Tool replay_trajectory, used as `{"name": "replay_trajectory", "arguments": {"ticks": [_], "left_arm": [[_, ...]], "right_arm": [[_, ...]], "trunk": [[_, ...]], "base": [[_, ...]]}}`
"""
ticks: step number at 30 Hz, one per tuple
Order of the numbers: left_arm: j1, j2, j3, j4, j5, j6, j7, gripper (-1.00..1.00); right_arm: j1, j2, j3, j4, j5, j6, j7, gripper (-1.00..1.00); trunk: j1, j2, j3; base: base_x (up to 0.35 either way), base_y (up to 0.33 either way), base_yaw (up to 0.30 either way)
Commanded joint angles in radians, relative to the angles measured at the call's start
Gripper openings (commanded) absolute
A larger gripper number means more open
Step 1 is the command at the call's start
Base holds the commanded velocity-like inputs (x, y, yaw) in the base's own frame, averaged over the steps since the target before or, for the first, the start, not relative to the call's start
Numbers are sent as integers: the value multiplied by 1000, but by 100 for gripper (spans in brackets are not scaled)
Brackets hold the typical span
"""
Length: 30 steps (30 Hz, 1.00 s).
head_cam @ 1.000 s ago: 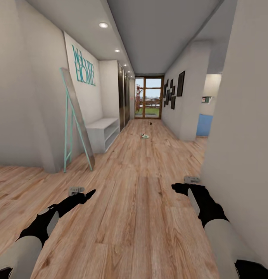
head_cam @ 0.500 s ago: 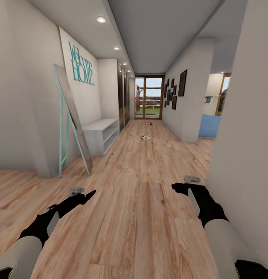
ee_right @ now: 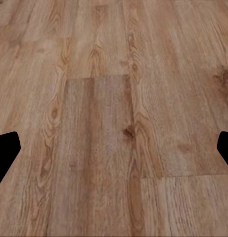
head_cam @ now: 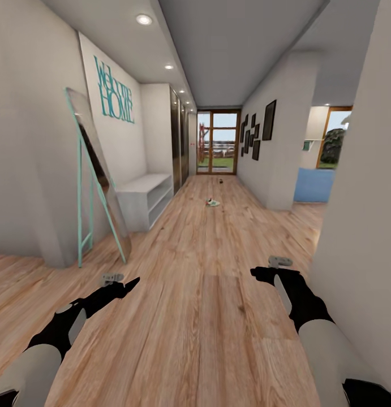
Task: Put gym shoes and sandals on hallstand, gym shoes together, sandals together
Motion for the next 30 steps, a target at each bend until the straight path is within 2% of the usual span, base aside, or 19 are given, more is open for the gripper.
{"name": "replay_trajectory", "arguments": {"ticks": [1, 16, 25, 30], "left_arm": [[-1, 0, 3, 1, 0, -3, -5, 100], [-1, 0, 3, 1, 0, -3, -5, 100], [-1, 0, 3, 1, 0, -3, -5, 100], [-1, 0, 3, 1, 0, -3, -6, 100]], "right_arm": [[0, 1, -1, -2, 1, 5, 0, 100], [0, 1, -1, -2, 0, 5, 0, 100], [-1, 1, -1, -2, 0, 5, 0, 100], [0, 1, -1, -2, 0, 5, 0, 100]], "trunk": [[0, 0, -1], [0, 0, -1], [0, 0, -1], [0, 0, -1]], "base": [[348, 0, 0], [348, 0, -3], [348, 0, -182], [348, 0, -51]]}}
